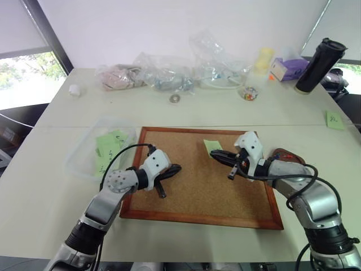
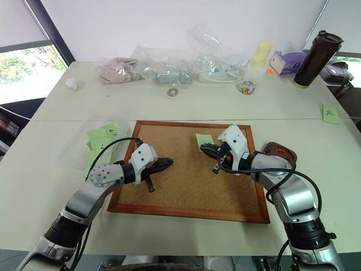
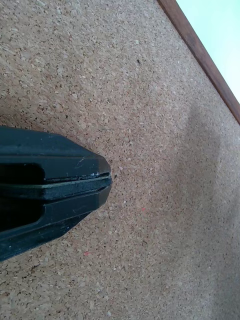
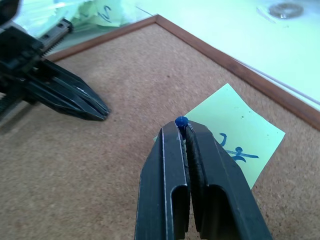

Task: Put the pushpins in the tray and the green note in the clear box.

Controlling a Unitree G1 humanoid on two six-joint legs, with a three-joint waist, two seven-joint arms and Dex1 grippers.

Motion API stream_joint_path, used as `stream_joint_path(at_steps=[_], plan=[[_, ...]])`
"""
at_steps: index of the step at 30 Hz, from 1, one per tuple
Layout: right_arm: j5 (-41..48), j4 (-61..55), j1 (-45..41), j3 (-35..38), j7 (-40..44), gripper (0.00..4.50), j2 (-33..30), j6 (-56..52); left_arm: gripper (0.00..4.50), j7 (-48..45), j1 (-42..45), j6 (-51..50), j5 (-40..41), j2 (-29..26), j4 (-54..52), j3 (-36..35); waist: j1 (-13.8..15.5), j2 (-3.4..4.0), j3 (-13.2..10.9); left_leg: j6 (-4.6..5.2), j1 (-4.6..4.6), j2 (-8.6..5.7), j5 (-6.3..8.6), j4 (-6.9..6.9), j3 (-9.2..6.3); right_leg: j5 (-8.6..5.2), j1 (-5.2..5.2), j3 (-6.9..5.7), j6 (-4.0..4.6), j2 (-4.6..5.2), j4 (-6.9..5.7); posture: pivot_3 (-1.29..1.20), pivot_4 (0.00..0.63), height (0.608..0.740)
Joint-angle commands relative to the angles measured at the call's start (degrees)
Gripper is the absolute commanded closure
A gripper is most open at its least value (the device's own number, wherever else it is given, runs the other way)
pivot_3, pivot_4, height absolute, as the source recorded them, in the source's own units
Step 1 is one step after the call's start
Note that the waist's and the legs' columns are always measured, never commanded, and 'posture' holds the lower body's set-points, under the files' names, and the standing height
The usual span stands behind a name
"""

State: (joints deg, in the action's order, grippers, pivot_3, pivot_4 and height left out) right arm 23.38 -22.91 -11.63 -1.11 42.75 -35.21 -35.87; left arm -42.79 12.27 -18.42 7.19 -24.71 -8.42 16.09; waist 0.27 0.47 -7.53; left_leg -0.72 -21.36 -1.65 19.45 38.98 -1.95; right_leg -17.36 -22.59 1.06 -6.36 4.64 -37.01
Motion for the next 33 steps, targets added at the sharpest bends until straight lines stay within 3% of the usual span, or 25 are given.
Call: stream_joint_path(at_steps=[1, 4, 7, 14, 21, 25, 33], plan=[[2.4, -5.3, -1.0, 3.0, 1.5, 4.47, -2.8, -0.8, 4.50, -1.0, -0.2, -3.4, 2.6, -0.6, 3.3, -2.7, 0.0, -0.02, 0.0, 0.00, 0.00, 0.00, 0.00, 0.00, 0.00, 0.00, 0.00, 0.00, 0.00, 0.00, 0.00, 0.00, 0.150, 0.740], [3.4, -6.8, -1.7, 3.5, 2.5, 4.47, -4.7, -1.5, 4.50, -2.9, 1.6, -5.7, 7.1, -0.9, 1.4, -5.6, -0.3, -0.14, -0.1, 0.01, -0.01, 0.01, 0.00, 0.00, 0.00, 0.00, -0.03, -0.01, 0.00, -0.01, -0.01, 0.00, 0.150, 0.740], [4.1, -7.5, -2.5, 3.7, 3.1, 4.50, -6.0, -1.8, 3.59, -4.3, 4.1, -9.1, 11.5, -0.9, -0.6, -8.0, -0.9, -0.31, -0.3, 0.00, -0.04, 0.03, 0.00, -0.01, -0.01, 0.00, -0.08, -0.02, 0.00, -0.03, -0.04, 0.00, 0.150, 0.740], [4.5, -8.4, -4.7, 3.2, 3.8, 4.50, -7.3, -1.8, 0.09, -3.9, 11.5, -14.3, 17.1, 0.9, -2.1, -11.2, -0.7, -0.49, -0.5, -0.05, -0.15, 0.02, -0.03, 0.05, -0.02, 0.00, -0.15, -0.04, 0.00, -0.02, -0.07, 0.00, 0.150, 0.740], [6.4, -9.9, -7.0, 2.9, 4.5, 4.50, -7.7, -3.2, 0.03, -6.2, 16.5, -2.4, 9.8, 0.6, -0.6, -5.9, -0.8, -0.51, -0.6, -0.07, -0.16, 0.01, -0.04, 0.03, -0.01, 0.00, -0.16, -0.05, 0.00, -0.03, -0.06, 0.00, 0.150, 0.740], [6.9, -10.4, -8.0, 2.3, 5.0, 4.50, -8.2, -4.0, 0.03, -6.5, 18.8, 15.1, -0.7, -0.8, 5.7, -1.2, -0.8, -0.52, -0.6, -0.07, -0.16, 0.00, -0.04, 0.03, -0.01, 0.00, -0.16, -0.05, 0.00, -0.04, -0.04, 0.00, 0.150, 0.740], [7.1, -10.0, -10.3, 0.6, 5.5, 4.50, -8.6, -4.8, 0.03, -8.0, 23.7, 39.5, -6.8, 0.4, 14.1, 1.0, -0.7, -0.64, -0.8, -0.07, -0.19, 0.00, -0.04, 0.07, -0.01, 0.00, -0.17, -0.07, 0.00, -0.02, -0.04, 0.00, 0.150, 0.740]])
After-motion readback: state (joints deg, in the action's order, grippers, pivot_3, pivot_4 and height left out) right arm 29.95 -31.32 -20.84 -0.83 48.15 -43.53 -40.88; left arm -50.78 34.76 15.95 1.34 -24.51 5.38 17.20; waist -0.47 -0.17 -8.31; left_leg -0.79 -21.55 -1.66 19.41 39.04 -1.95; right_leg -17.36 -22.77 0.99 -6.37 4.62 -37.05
